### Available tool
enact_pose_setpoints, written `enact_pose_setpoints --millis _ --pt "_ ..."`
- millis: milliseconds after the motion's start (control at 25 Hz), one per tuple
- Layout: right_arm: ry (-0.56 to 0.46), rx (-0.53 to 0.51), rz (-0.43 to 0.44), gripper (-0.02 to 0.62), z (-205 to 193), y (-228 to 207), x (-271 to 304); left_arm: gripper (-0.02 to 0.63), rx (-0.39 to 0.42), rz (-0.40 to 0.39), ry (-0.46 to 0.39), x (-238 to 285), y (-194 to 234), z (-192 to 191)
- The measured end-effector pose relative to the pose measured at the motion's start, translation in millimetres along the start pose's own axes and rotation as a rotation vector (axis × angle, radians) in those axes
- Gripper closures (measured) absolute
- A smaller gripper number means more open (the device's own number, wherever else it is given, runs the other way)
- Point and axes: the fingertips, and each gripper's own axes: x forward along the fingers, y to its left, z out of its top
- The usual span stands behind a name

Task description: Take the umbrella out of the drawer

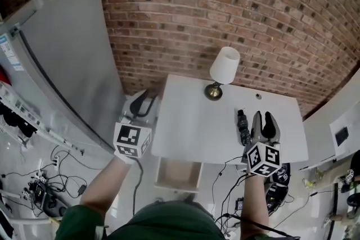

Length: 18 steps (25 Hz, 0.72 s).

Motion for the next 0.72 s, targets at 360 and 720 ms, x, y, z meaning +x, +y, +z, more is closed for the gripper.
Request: enact_pose_setpoints --millis 360,720 --pt "-0.142 -0.022 0.017 0.523 47.5 28.4 -33.6 0.514 0.104 -0.013 -0.187 -15.8 -20.3 79.3" --pt "-0.272 -0.081 0.032 0.522 84.3 32.6 -49.5 0.515 0.073 0.026 -0.268 -31.8 -18.4 106.9"
